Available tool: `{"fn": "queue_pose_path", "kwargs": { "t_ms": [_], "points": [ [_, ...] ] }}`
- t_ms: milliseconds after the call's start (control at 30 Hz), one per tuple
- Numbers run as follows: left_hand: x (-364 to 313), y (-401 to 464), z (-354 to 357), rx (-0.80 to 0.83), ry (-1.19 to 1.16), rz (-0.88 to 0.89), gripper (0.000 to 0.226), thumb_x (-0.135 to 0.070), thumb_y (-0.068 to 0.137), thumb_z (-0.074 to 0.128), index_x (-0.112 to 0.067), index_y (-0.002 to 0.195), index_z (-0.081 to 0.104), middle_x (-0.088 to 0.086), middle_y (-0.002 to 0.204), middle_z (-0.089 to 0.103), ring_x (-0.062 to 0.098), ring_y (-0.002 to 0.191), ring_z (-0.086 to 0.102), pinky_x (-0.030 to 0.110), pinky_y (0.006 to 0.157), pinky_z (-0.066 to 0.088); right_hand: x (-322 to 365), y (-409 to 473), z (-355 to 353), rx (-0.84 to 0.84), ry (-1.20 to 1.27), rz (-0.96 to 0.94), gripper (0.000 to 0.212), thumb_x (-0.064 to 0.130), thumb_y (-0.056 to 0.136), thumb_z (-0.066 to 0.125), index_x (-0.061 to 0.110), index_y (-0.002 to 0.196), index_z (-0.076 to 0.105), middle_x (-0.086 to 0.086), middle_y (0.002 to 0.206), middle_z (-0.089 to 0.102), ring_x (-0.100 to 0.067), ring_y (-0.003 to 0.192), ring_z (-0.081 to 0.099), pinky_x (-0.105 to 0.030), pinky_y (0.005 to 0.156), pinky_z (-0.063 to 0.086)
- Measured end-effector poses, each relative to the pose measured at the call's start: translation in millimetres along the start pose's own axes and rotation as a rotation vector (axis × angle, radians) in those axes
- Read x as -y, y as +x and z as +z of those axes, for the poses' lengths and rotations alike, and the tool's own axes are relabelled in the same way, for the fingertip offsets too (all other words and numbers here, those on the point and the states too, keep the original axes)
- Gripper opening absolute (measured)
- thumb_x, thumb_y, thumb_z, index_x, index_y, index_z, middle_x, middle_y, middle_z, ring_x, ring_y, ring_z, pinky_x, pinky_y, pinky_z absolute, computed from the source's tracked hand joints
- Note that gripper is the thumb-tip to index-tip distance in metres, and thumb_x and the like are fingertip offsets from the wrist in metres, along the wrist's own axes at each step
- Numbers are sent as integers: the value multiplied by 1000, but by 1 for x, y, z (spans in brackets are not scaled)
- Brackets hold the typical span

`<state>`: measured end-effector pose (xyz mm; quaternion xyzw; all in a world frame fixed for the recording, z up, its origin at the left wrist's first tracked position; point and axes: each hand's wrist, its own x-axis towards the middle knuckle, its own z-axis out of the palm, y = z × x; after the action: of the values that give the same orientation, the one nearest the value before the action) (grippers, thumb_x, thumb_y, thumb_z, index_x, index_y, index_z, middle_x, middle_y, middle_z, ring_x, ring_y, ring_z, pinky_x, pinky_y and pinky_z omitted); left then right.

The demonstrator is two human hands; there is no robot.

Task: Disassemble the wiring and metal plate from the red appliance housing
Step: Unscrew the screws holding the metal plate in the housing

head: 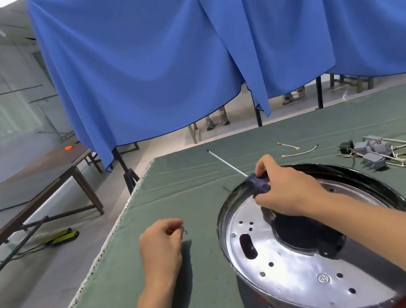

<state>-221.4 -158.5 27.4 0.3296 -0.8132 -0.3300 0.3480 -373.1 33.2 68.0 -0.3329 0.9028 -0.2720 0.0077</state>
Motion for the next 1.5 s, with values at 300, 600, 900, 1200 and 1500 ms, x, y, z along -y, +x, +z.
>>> {"fn": "queue_pose_path", "kwargs": {
  "t_ms": [300,600,900,1200,1500],
  "points": [
    [4,4,7,123,487,73,22,-5,85,52,-5,95,71,12,100,66,34,96,59,32,78,44,1,-2,-2,13,16,24,38,32,77,62,32,100,31,11,76,53,-9,63,51,-27,49,31],
    [7,1,5,62,225,11,23,-2,80,63,-10,100,71,5,86,68,19,79,58,22,73,40,-1,-4,-4,29,62,31,36,31,76,61,30,100,34,8,74,56,-13,61,53,-28,50,32],
    [16,4,2,39,269,-44,23,-7,78,68,-10,101,70,6,92,69,23,88,61,23,74,39,-4,-1,-3,43,91,37,35,32,76,61,32,99,35,7,75,60,-14,60,55,-28,51,34],
    [12,3,14,-3,229,27,18,-5,79,66,-9,96,71,3,85,69,23,83,62,26,73,41,-4,-1,-3,41,101,39,35,32,77,62,32,99,35,7,77,60,-15,56,55,-29,52,39],
    [11,6,22,-28,179,35,21,-7,79,68,-10,99,71,4,87,70,21,85,63,28,78,45,-5,-1,-3,34,120,34,35,32,77,63,32,100,35,6,79,60,-16,57,54,-29,54,41]
  ]
}}
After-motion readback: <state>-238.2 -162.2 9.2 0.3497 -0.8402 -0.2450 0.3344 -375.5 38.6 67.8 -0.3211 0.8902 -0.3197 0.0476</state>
